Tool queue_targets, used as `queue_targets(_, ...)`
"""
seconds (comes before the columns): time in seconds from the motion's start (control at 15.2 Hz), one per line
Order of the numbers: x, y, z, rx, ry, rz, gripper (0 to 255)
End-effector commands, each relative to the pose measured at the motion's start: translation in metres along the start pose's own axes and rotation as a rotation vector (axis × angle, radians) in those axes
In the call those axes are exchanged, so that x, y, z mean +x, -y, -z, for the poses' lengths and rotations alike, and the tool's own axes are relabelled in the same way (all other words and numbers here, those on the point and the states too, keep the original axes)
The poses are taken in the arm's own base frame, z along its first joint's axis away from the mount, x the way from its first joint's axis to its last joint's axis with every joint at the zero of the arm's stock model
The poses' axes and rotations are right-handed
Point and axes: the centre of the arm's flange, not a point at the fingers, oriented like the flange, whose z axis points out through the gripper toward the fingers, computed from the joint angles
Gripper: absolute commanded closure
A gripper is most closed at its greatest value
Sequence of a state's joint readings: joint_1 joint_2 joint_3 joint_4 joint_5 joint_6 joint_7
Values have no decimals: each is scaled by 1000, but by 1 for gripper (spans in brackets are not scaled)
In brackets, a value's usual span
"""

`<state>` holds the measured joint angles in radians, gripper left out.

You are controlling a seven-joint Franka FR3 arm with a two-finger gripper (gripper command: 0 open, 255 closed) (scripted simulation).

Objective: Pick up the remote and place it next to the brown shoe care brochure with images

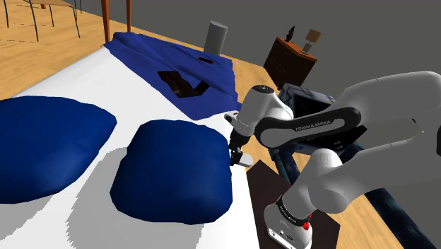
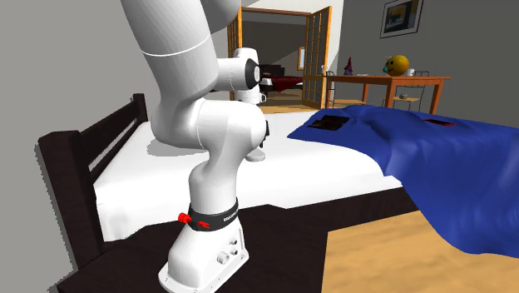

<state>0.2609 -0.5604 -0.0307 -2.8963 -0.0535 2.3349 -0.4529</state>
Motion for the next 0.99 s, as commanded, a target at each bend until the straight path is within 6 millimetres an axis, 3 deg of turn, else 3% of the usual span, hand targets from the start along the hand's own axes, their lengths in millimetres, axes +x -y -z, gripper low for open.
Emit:
queue_targets(0.0, 0, 0, 0, 0, 0, 0, 0)
queue_targets(0.2, 0, 0, 0, 0, 0, 0, 0)
queue_targets(0.26, 0, 0, 0, 0, 0, 0, 255)
queue_targets(0.92, 0, 0, 5, 0, 0, 0, 255)
